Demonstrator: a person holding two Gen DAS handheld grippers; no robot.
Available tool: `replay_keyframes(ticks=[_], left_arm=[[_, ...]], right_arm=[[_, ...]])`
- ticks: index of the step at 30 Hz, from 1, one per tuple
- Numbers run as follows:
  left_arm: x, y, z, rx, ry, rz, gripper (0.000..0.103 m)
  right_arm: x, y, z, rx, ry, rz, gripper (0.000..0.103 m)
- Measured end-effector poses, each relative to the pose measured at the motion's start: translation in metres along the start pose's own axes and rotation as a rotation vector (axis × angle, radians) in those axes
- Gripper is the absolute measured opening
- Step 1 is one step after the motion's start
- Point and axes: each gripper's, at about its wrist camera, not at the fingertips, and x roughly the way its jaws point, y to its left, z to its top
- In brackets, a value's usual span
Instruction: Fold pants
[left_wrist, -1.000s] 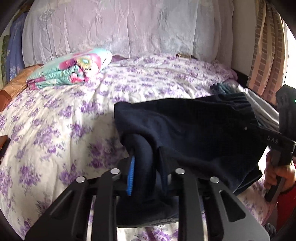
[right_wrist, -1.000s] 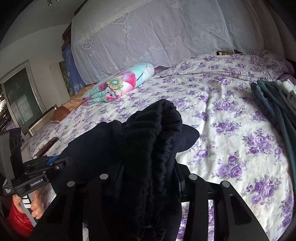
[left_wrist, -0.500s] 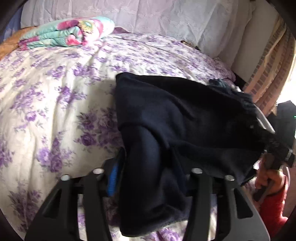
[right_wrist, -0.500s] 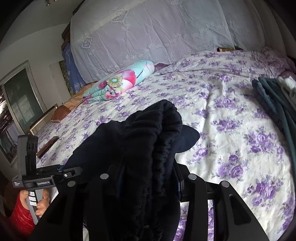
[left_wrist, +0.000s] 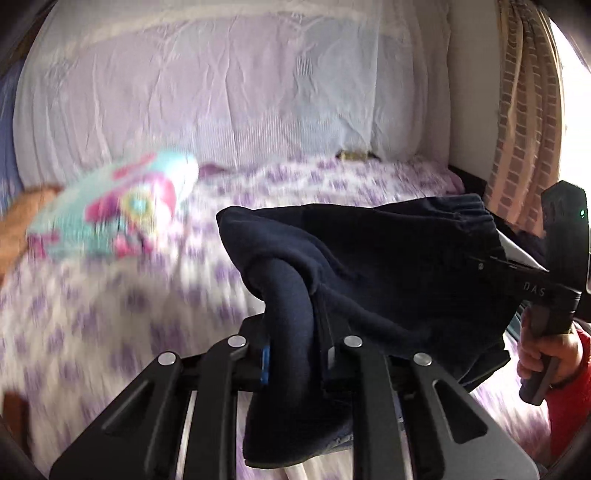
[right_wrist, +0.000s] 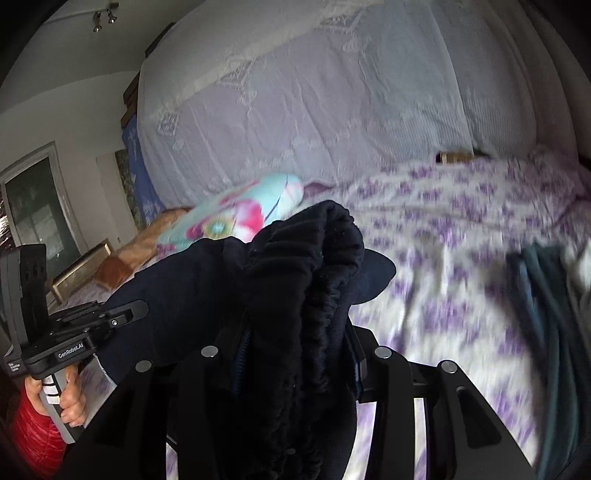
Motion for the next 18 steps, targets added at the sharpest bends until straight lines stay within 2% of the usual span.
replay_keyframes(ticks=[5,9,15,18], left_arm=[[0.077,0.026,0.071,0.026,-0.026,0.064,0.016],[0.153,0.045,0.102,0.051,-0.011,0.12,0.016],[0.267,0.075,0.11,-0.023,0.065,0.152,0.017],[0.321,0.081,0.101,-0.039,0.131,0.163,0.017]], right_arm=[[0.072,-0.028,0.073,0.003,-0.041,-0.028,0.041],[0.146,-0.057,0.113,0.007,-0.026,-0.051,0.041],[0.256,-0.101,0.122,0.022,0.019,-0.112,0.041],[0.292,-0.115,0.114,0.032,0.054,-0.152,0.041]])
